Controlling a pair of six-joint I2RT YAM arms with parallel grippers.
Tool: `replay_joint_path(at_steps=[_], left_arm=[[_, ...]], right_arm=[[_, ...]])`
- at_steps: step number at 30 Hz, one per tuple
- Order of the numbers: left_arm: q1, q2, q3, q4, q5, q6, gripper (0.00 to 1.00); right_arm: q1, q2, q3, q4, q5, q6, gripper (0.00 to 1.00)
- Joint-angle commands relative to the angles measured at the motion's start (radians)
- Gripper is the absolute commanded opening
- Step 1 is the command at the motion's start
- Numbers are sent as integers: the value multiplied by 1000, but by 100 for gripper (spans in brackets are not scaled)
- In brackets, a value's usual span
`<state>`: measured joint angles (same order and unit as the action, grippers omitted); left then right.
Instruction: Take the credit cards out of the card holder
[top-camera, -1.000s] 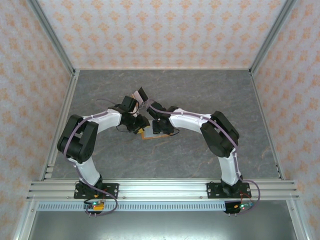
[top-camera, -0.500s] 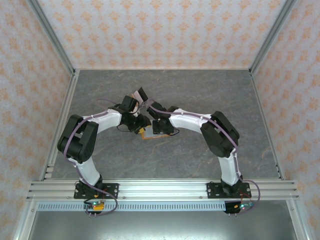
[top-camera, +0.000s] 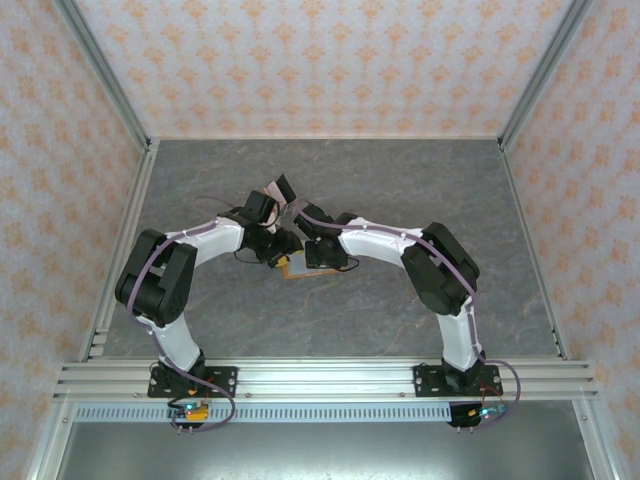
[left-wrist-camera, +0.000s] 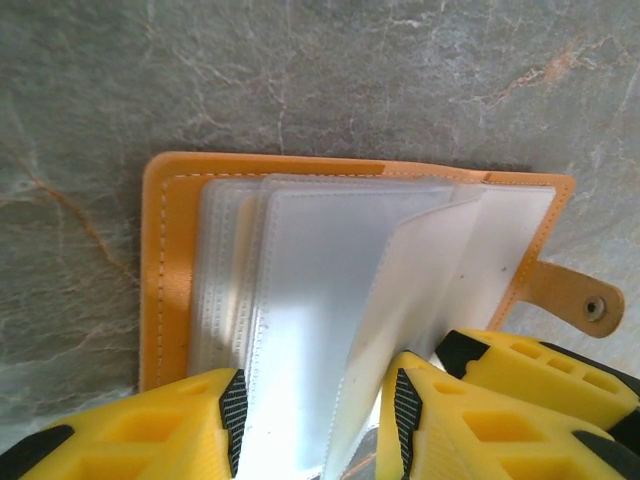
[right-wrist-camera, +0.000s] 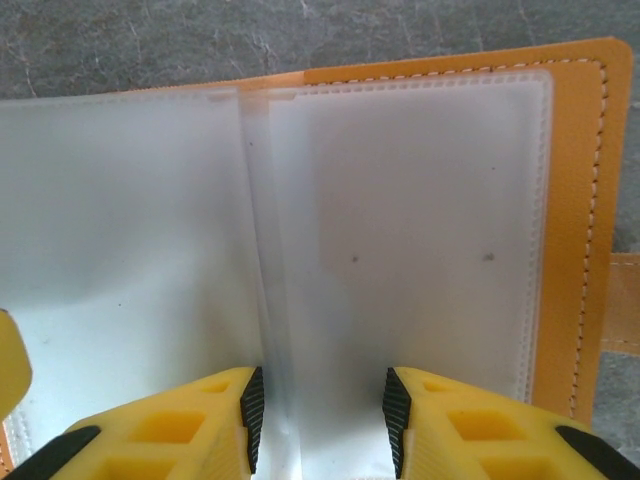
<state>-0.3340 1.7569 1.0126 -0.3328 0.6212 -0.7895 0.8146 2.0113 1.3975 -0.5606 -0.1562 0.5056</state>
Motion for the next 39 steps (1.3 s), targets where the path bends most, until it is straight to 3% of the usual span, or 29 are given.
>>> replay_joint_path(at_steps=[1,14,21,27,31,39], left_arm=[[-7,-7,28,-57,-43,32,46],[-17,47,47,-20,21,26,46],[-17,36,48,-41,-28,21,47],[-20,54,44,14,38,9,48],[-29,71,35,70,78,-13,46],[-34,89,37,57,55,-9,39]], right_arm=[[-6,12,-33,-18,6,15,40],[-9,13,-31,-16,1,9,40],[-13,10,-35,-15,0,9,40],[-15,9,-42,-6,-10,12,39],[-31,-20,-70,36,-57,24,39],[-84,-147,-143,171,-186,9,40]])
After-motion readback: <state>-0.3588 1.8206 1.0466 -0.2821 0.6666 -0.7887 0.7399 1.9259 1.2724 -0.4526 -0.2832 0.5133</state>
